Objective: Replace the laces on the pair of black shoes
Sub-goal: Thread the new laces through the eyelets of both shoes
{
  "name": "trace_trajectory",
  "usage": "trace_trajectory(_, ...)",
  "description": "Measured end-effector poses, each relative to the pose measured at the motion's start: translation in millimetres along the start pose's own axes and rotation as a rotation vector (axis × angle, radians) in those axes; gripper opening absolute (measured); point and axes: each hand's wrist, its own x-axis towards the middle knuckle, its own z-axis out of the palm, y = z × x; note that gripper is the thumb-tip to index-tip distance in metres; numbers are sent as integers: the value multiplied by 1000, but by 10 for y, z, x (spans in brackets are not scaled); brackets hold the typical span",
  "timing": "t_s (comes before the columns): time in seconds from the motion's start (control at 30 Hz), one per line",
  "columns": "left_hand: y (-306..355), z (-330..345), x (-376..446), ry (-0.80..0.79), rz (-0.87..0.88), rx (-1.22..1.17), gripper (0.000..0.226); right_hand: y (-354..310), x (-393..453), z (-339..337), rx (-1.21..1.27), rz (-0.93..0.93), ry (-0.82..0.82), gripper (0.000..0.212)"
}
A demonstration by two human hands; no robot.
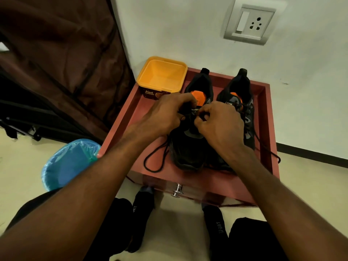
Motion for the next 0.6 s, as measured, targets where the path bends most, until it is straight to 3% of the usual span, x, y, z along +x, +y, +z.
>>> trace_trajectory(0.27, -26, 3, -25, 25, -31, -39, 58, 51, 65, 123, 322, 81, -85, 22)
trace_trajectory(0.43, 4, -12, -69, 58, -56, -40, 53, 16, 0, 147, 114, 60, -43, 25)
trace_trajectory(0.6, -25, -13, -36, 57, -104, -2, 20, 59, 72, 135, 158, 14, -122, 20)
